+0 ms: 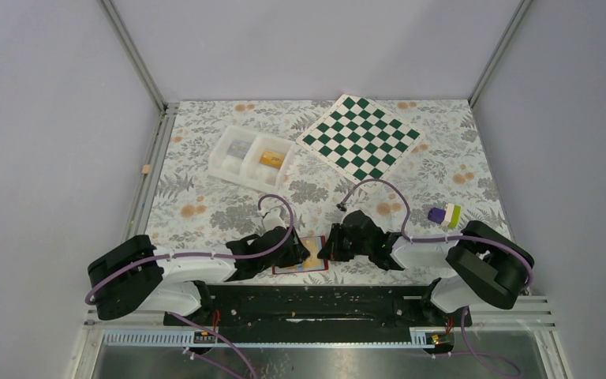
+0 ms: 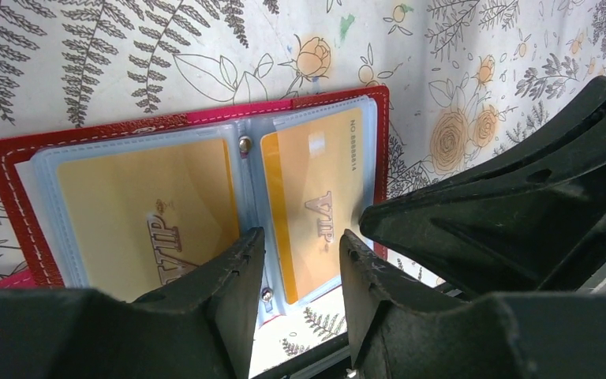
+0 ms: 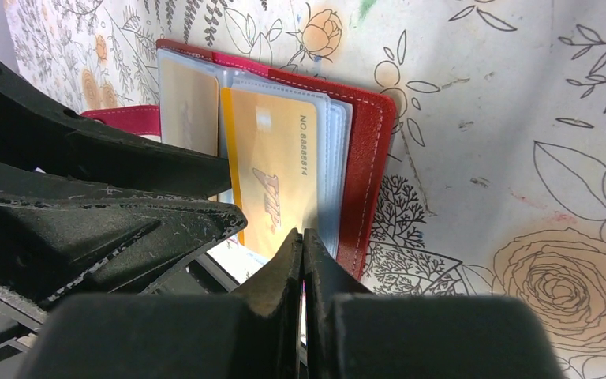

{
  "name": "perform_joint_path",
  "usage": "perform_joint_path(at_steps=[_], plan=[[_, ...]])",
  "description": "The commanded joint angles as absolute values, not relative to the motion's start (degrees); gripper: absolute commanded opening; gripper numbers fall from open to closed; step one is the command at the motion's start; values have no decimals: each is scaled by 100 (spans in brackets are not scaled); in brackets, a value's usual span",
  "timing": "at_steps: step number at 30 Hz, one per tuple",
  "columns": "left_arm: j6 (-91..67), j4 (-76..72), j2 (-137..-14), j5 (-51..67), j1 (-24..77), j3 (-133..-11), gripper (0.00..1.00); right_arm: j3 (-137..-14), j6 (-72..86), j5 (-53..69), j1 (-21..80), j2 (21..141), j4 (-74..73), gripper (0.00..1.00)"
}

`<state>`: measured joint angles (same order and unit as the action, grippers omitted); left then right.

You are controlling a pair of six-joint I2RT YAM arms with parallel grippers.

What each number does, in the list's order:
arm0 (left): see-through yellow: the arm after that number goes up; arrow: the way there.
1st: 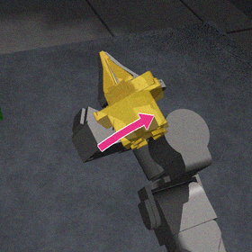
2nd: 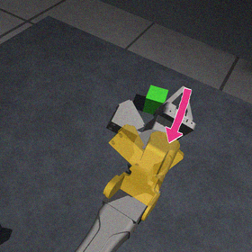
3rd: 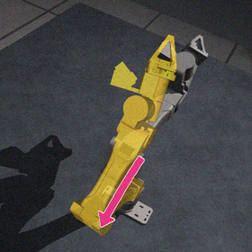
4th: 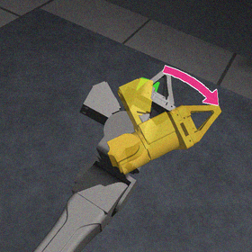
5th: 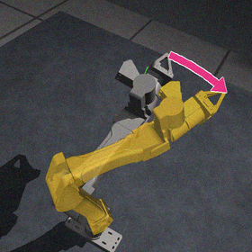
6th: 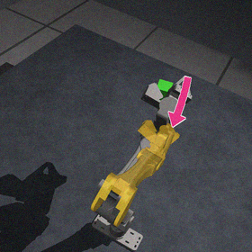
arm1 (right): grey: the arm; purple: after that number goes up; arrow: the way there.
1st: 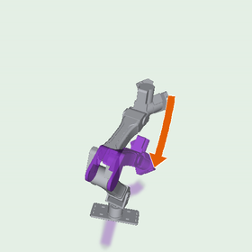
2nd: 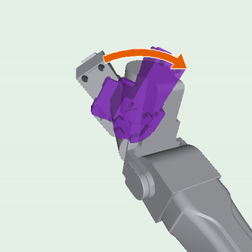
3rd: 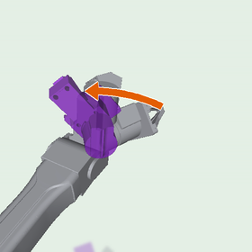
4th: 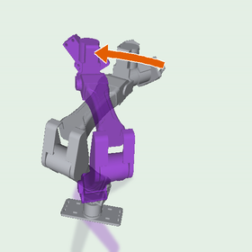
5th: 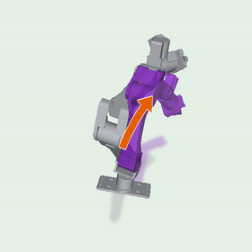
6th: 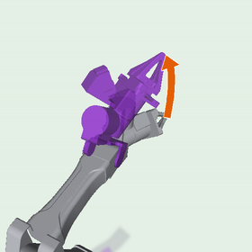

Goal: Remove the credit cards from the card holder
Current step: Remove the credit card from the card holder.

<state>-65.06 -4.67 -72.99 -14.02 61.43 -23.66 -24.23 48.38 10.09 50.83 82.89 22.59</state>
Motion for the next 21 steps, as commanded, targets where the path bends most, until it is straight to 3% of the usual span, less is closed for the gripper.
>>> perform_joint_path(at_steps=[1,15,21], plan=[[-6623,-721,-7309,-1479,6117,-2367,40,-2159,4881,798,5001,8476,2222,0],[-6807,-1432,-7105,-1490,6117,-1799,33,-2007,5074,878,4905,8523,2366,0],[-6888,-1838,-7079,-1502,6117,-1596,17,-1972,5103,879,4887,8436,2353,0]])
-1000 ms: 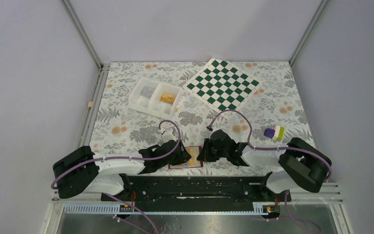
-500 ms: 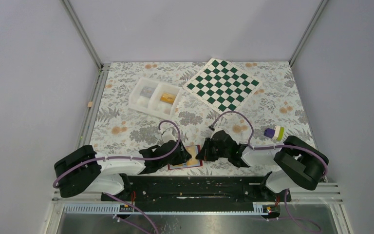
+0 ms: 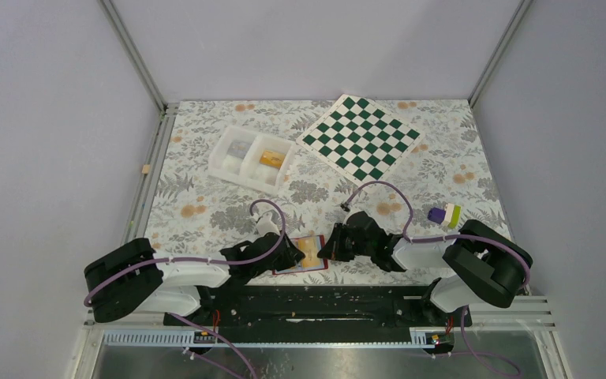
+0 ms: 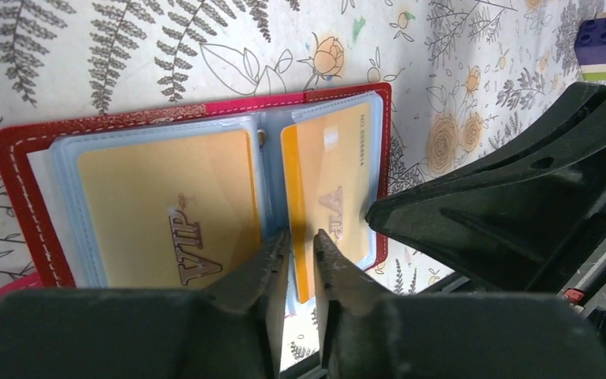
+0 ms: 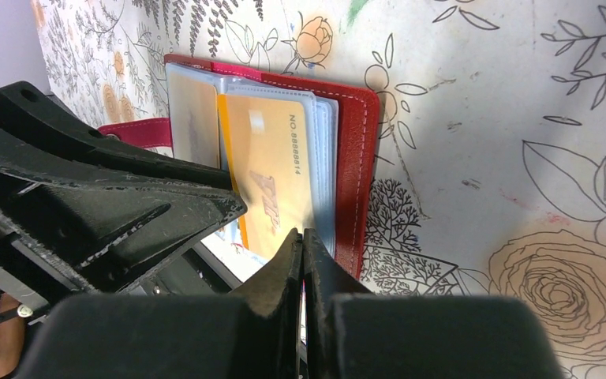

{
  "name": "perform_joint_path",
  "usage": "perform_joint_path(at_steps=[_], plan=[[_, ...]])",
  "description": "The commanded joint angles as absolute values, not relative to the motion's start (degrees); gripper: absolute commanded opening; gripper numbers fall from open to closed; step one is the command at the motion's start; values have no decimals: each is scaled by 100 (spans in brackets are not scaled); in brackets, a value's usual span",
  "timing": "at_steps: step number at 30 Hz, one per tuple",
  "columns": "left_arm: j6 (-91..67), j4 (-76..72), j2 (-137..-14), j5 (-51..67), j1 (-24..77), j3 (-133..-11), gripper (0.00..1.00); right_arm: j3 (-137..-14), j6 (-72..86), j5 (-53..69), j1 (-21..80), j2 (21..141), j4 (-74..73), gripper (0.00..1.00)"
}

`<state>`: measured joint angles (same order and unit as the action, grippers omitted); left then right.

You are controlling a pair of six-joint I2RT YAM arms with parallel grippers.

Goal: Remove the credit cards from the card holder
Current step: Remove the credit card from the card holder.

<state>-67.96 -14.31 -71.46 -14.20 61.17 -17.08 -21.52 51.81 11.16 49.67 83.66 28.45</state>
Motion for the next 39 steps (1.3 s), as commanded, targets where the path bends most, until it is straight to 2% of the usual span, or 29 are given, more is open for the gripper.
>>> perform_joint_path(at_steps=[1,6,18,39], plan=[[-6895,-1871,-7090,-1492,6117,-1585,14,-1983,5099,872,4885,8416,2343,0],[-6953,-1908,-7032,-1500,6110,-1529,0,-1981,5103,862,4871,8363,2303,1],[-7044,-2355,-6935,-1139,6012,-1253,0,-1991,5130,854,4834,8077,2162,15],[-7019,-1045,-6088,-1423,5889,-1205,0,-2133,4942,812,4720,7843,1778,16]])
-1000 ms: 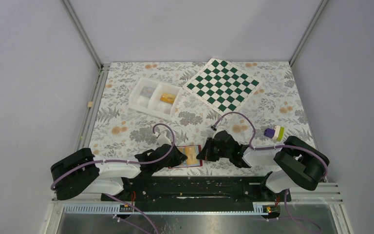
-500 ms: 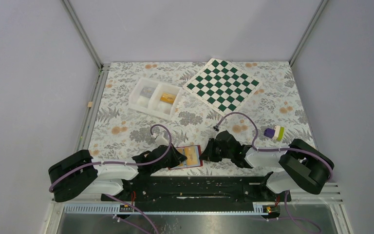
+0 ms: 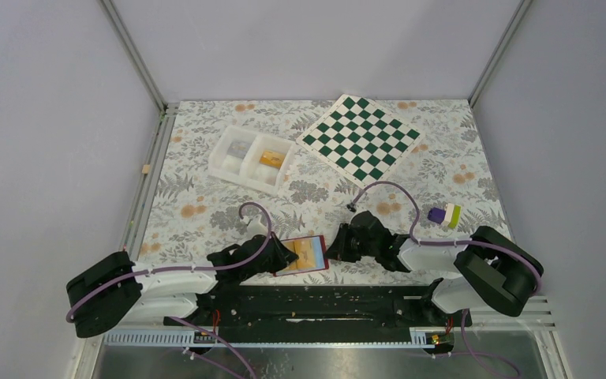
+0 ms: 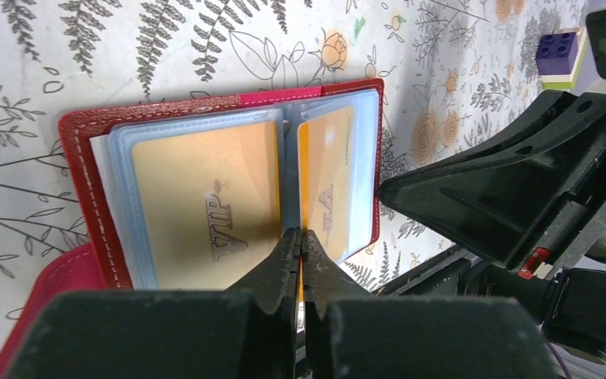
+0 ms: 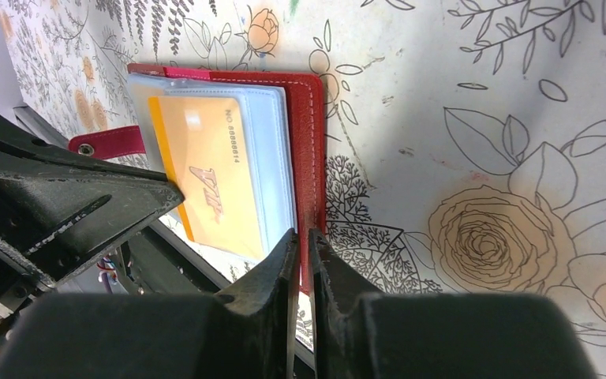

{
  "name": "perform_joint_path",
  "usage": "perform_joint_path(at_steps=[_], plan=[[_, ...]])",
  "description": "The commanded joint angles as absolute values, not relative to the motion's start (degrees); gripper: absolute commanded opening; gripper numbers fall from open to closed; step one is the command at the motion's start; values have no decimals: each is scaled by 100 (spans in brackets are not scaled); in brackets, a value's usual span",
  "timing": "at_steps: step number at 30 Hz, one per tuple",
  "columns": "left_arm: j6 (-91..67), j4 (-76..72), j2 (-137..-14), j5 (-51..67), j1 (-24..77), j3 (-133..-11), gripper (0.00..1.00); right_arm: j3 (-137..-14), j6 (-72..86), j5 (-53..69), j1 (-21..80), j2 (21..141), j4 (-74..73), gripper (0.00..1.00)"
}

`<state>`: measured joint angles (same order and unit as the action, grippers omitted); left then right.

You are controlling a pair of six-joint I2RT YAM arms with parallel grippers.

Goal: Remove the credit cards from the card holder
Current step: Remove the credit card from the card holder.

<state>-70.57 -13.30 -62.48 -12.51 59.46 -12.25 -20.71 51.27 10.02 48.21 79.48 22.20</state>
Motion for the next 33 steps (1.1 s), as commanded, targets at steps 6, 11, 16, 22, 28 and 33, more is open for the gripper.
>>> perform_joint_path(at_steps=[6,11,16,22,28,33], plan=[[-7023,-742,-5751,-1461,5846,-1160,0,-2193,4885,847,4698,7785,1703,17],[-6999,-478,-5513,-1495,5780,-1173,0,-2244,4870,907,4688,7737,1698,17],[-6961,-539,-5502,-1415,5752,-1125,0,-2263,4860,1153,4688,7583,1865,20],[-6898,-804,-5322,-1287,5735,-1011,0,-2501,4728,1875,4693,7594,2326,28],[-6759,-765,-5127,-1230,5696,-967,0,-2792,4704,2246,4693,7961,2478,20],[-6706,-948,-4958,-1118,5605,-817,0,-2931,4740,2382,4689,8386,2681,19]])
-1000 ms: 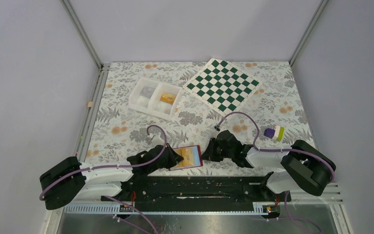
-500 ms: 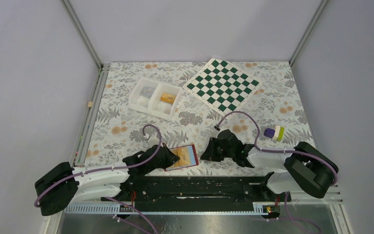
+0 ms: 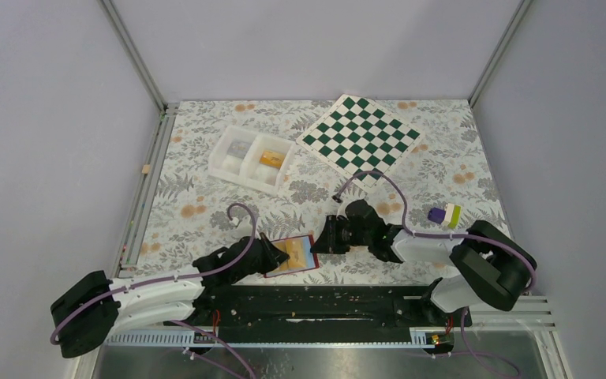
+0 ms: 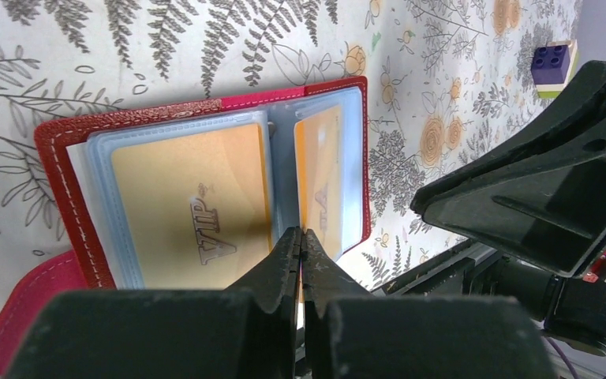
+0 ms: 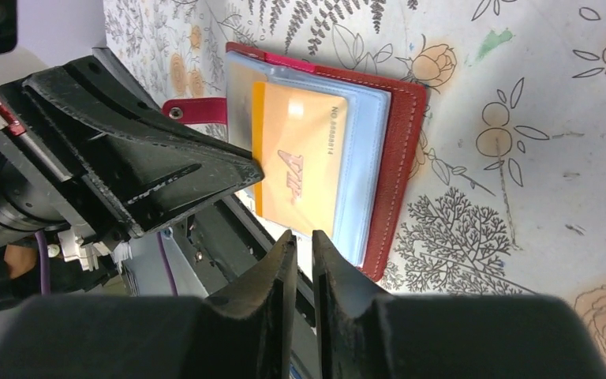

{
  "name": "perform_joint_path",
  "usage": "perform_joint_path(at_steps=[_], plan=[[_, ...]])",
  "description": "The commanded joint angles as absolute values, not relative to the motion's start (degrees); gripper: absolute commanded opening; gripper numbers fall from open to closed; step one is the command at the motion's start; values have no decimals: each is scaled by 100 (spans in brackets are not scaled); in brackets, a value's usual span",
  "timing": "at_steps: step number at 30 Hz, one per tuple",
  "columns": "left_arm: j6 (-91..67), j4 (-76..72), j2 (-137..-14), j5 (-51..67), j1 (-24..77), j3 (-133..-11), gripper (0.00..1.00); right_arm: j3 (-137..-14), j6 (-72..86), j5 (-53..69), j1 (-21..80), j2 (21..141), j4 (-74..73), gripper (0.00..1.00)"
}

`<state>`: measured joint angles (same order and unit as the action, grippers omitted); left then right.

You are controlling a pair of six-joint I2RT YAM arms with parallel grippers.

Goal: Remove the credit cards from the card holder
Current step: Remove the credit card from the card holder.

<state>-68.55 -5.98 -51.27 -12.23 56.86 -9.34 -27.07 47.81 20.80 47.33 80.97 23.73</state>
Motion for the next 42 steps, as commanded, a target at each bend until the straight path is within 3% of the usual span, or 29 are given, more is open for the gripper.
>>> perform_joint_path(at_steps=[1,9,12,20,21,23,24,30,36,42], plan=[[-6699,-960,-4931,-1098,5587,-798,0,-2947,4757,2407,4694,8471,2726,19],[-6737,-1049,-4953,-830,5422,-697,0,-3093,4820,2444,4698,9054,2811,22],[-6690,-992,-4896,-801,5394,-703,0,-3073,4791,2383,4692,9043,2753,27],[-6611,-923,-4787,-716,5331,-718,0,-3224,4594,2303,4693,8897,2388,26],[-6597,-929,-4802,-712,5327,-720,0,-3256,4584,2261,4689,8861,2291,29],[-6535,-964,-4803,-685,5324,-730,0,-3293,4501,2094,4691,8734,1992,49],[-6505,-961,-4793,-642,5306,-736,0,-3308,4447,1960,4694,8650,1830,53],[-6513,-996,-4640,-538,5236,-687,0,-3424,4211,1465,4676,8530,1154,62],[-6529,-1254,-4693,-282,5175,-647,0,-3446,4254,2003,4670,8841,1664,55],[-6555,-1109,-4557,-246,5096,-607,0,-3522,4196,2144,4669,8728,1696,36]])
